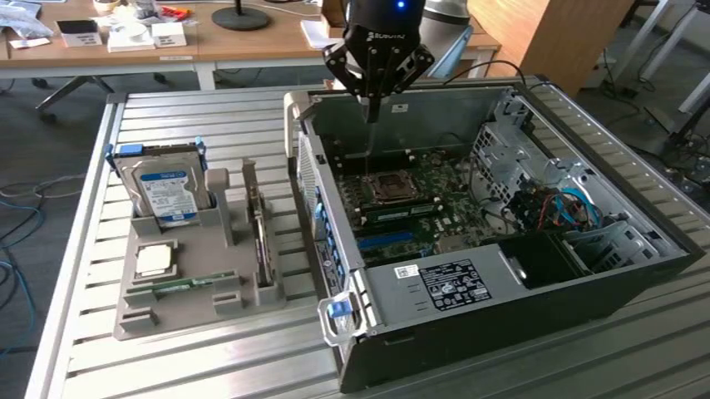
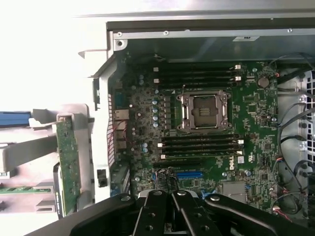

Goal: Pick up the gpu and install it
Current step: 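Reach for the gpu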

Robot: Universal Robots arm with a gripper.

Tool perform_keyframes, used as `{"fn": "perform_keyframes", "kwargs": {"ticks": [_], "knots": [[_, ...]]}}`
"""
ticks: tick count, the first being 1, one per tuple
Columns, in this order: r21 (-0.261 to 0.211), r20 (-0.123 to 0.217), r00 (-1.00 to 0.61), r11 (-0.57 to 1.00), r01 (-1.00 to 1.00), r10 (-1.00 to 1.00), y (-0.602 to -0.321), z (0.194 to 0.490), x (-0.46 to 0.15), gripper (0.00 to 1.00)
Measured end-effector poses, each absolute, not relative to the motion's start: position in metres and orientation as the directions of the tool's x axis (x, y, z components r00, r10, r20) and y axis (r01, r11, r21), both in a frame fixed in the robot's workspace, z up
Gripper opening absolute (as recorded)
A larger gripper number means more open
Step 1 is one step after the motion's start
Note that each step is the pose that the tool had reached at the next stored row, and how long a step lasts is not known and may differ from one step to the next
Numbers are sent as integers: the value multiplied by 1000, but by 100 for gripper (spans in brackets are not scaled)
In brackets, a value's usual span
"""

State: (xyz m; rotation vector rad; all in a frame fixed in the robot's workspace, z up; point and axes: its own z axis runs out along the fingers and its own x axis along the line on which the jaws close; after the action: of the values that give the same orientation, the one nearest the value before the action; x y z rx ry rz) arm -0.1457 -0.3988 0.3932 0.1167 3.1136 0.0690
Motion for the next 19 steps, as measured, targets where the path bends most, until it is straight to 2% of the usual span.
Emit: {"fn": "perform_keyframes", "kwargs": {"ticks": [19], "knots": [[45,-23,-997,996,74,75,-399,393,-167,11]]}}
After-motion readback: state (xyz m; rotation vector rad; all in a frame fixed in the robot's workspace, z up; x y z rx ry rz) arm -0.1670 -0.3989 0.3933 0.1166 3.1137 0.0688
